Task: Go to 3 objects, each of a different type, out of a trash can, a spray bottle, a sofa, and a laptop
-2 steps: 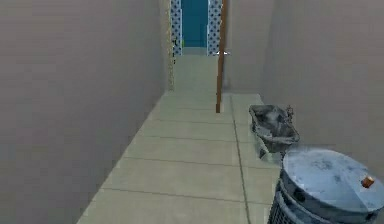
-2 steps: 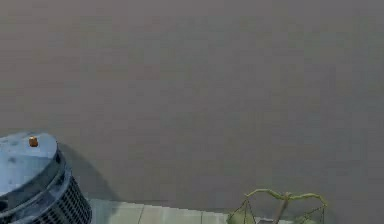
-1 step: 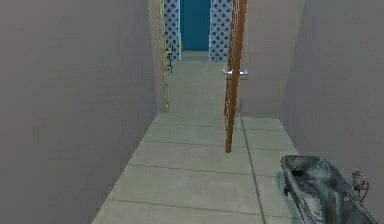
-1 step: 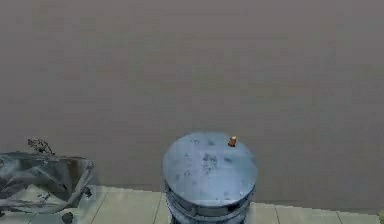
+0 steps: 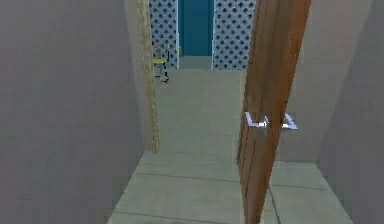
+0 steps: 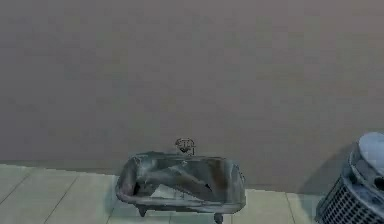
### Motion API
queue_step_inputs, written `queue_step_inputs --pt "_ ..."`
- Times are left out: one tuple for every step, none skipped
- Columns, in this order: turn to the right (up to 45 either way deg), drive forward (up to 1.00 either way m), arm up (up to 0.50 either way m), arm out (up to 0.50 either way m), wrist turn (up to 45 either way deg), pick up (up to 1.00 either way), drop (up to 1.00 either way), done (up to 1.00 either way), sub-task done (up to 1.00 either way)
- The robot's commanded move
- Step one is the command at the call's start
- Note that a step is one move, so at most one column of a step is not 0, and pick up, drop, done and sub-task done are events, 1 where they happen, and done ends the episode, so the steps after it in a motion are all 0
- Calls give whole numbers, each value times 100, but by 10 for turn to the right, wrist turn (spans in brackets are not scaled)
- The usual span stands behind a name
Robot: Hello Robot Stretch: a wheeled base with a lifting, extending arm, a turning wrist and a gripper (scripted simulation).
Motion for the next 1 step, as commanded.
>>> queue_step_inputs --pt "0 70 0 0 0 0 0 0 0"
